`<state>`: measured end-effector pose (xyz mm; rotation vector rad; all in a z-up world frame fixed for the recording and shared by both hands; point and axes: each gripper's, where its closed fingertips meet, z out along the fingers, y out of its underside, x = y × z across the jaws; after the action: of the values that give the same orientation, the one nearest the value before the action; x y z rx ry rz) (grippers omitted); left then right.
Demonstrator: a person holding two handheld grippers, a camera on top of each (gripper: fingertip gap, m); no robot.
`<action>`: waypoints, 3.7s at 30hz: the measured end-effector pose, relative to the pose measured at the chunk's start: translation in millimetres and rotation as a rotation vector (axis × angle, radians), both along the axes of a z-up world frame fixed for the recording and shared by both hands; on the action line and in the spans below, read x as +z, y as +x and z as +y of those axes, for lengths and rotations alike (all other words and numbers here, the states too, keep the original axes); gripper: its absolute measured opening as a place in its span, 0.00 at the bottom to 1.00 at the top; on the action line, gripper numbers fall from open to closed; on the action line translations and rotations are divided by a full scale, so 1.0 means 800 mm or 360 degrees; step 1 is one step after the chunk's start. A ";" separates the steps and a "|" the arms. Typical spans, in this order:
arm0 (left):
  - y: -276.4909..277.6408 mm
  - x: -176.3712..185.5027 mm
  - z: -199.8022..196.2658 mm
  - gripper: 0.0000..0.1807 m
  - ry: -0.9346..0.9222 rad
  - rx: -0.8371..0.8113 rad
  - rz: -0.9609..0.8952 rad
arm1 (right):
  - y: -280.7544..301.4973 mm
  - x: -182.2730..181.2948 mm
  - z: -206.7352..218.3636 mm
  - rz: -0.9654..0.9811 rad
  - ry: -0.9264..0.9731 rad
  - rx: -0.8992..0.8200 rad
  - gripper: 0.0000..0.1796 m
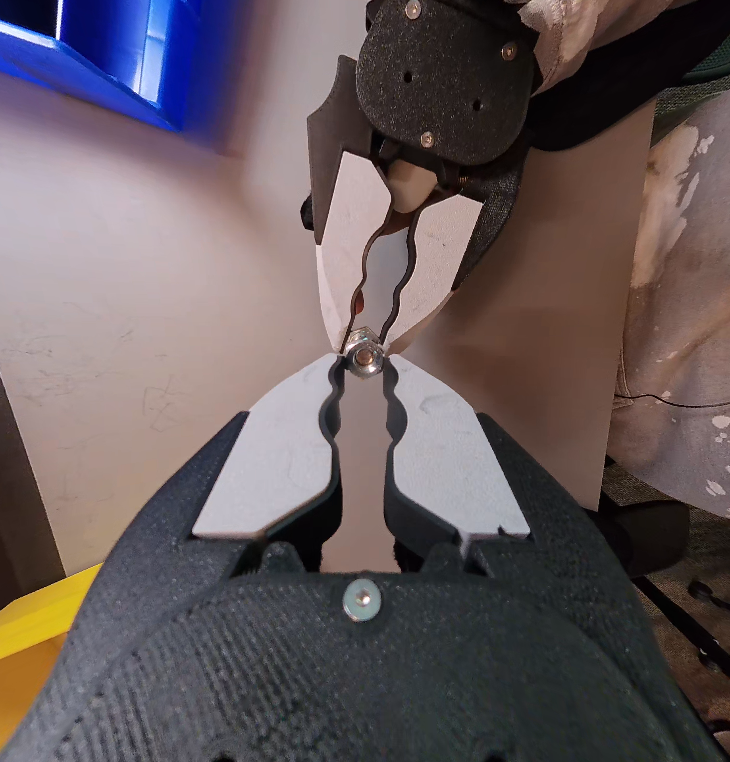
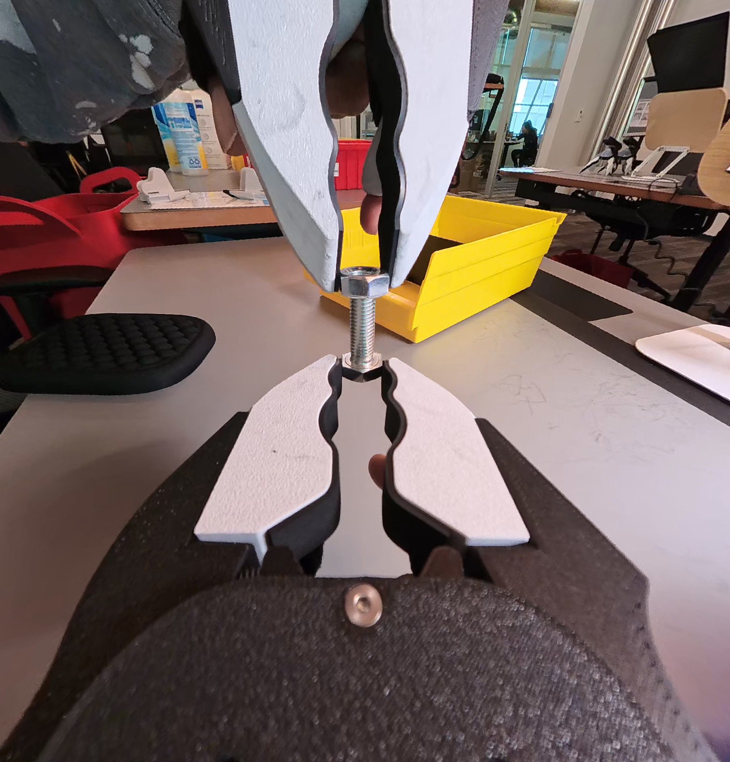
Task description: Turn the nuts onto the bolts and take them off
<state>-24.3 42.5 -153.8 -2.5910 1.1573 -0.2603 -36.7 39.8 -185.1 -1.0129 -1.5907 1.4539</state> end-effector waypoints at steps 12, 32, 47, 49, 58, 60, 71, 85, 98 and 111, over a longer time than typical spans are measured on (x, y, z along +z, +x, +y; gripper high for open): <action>0.003 0.012 0.002 0.15 0.0141 0.0024 -0.0097 | 0.000 0.002 0.003 0.0014 -0.0032 -0.0005 0.10; 0.006 0.033 0.017 0.15 0.1182 0.0379 -0.1164 | 0.005 0.017 0.015 0.0101 -0.0108 -0.0018 0.10; 0.000 0.022 0.020 0.12 0.1160 0.0400 -0.1246 | 0.005 0.017 0.012 0.0131 -0.0130 0.0004 0.10; 0.002 0.024 0.018 0.12 0.1154 0.0387 -0.1268 | 0.005 0.018 0.012 0.0139 -0.0127 0.0000 0.10; -0.086 -0.029 0.049 0.10 0.1072 0.0751 -0.1158 | 0.011 0.023 0.027 0.0160 -0.0146 0.0001 0.10; -0.097 -0.050 0.060 0.13 0.1027 0.0835 -0.0966 | 0.009 0.024 0.039 0.0162 -0.0181 -0.0032 0.10; -0.043 -0.123 0.094 0.21 0.0750 0.0652 -0.0765 | 0.018 0.046 0.122 0.0284 -0.0239 -0.0390 0.10; -0.048 -0.154 0.133 0.21 0.0677 0.0612 -0.0364 | 0.020 0.049 0.139 0.0299 -0.0229 -0.0511 0.10; -0.026 -0.175 0.165 0.10 0.0481 0.0358 -0.0266 | 0.022 0.047 0.158 0.0293 -0.0277 -0.0569 0.10; -0.008 -0.173 0.184 0.17 0.0518 0.0269 -0.0289 | 0.032 0.058 0.182 0.0357 -0.0307 -0.0689 0.10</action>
<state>-30.3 189.7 -292.5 -2.3077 0.8345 -0.2416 -10.7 185.4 -138.9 -1.1718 -1.0096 1.3744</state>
